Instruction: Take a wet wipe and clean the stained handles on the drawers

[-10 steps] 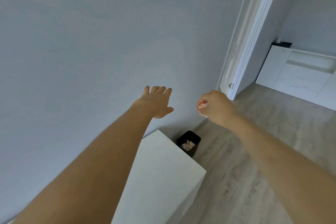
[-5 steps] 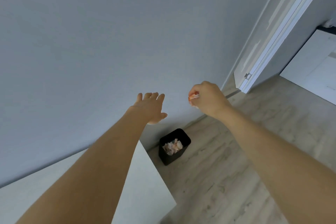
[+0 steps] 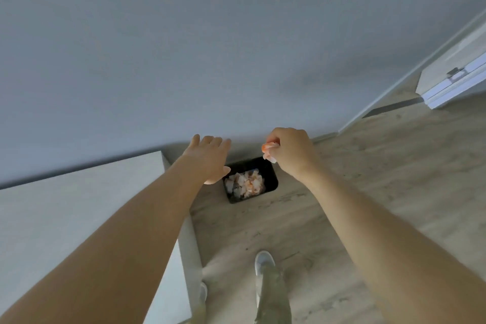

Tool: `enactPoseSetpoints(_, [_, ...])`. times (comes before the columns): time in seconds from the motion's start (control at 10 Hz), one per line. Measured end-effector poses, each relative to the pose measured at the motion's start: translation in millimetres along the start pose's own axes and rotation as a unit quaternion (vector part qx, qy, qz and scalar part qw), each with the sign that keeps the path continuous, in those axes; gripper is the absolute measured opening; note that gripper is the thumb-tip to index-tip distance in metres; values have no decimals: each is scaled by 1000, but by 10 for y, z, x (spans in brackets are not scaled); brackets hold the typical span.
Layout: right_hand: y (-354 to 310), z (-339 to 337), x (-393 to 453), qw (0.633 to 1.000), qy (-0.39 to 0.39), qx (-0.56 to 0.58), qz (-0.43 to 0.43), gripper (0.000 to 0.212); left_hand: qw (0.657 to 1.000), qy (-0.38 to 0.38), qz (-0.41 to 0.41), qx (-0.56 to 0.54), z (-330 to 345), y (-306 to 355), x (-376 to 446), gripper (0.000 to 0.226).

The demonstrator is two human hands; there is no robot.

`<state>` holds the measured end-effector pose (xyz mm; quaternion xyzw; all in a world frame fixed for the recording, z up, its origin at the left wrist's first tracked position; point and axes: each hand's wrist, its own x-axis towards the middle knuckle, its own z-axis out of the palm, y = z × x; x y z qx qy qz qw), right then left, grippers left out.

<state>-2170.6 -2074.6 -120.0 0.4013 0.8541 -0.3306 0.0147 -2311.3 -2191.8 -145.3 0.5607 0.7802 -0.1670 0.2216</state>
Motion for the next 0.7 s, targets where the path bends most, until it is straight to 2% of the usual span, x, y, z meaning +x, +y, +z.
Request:
enactPoseSetpoints(0.1, [466, 259, 424, 999, -14, 22, 21, 14, 999, -35, -29, -16, 285, 105, 441, 65])
enactPoseSetpoints(0.2, [959, 624, 813, 997, -61, 17, 39, 14, 996, -54, -59, -35, 655, 197, 858, 66])
enactPoseSetpoints(0.4, [1715, 1425, 1335, 994, -68, -79, 31, 19, 989, -92, -92, -76, 1497, 350, 1455, 70])
enactPoseSetpoints(0.6, [2092, 2024, 1545, 983, -132, -125, 23, 32, 985, -96, -110, -88, 2079, 359, 1629, 71])
enactPoseSetpoints(0.7, [2127, 2008, 1449, 982, -137, -129, 12, 32, 984, -96, -122, -91, 2086, 384, 1551, 69])
